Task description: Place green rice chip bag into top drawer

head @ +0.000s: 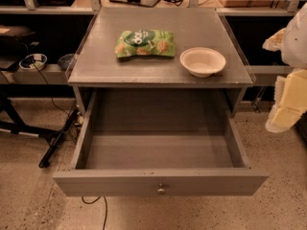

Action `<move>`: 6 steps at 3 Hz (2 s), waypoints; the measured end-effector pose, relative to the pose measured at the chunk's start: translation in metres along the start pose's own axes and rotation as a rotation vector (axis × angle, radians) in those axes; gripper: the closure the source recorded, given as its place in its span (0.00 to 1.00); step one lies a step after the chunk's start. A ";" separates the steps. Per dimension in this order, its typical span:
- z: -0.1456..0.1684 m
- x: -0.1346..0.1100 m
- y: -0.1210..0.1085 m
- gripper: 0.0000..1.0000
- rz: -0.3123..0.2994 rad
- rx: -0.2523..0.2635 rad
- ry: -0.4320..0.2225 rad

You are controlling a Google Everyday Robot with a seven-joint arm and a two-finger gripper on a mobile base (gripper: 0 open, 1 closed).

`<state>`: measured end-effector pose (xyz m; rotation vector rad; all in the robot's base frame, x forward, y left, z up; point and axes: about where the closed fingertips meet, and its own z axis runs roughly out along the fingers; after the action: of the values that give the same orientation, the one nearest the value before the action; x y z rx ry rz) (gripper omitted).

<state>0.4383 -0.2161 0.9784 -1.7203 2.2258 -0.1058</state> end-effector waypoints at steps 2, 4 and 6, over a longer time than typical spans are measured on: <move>-0.005 -0.012 -0.009 0.00 -0.012 0.011 -0.053; -0.013 -0.053 -0.051 0.00 -0.078 0.024 -0.130; -0.013 -0.121 -0.084 0.00 -0.237 -0.038 -0.282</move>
Offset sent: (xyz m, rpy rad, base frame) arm 0.0224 0.0201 0.0179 0.1059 -0.0419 0.0563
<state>0.5388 -0.1254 1.0369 -1.8828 1.8316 0.1189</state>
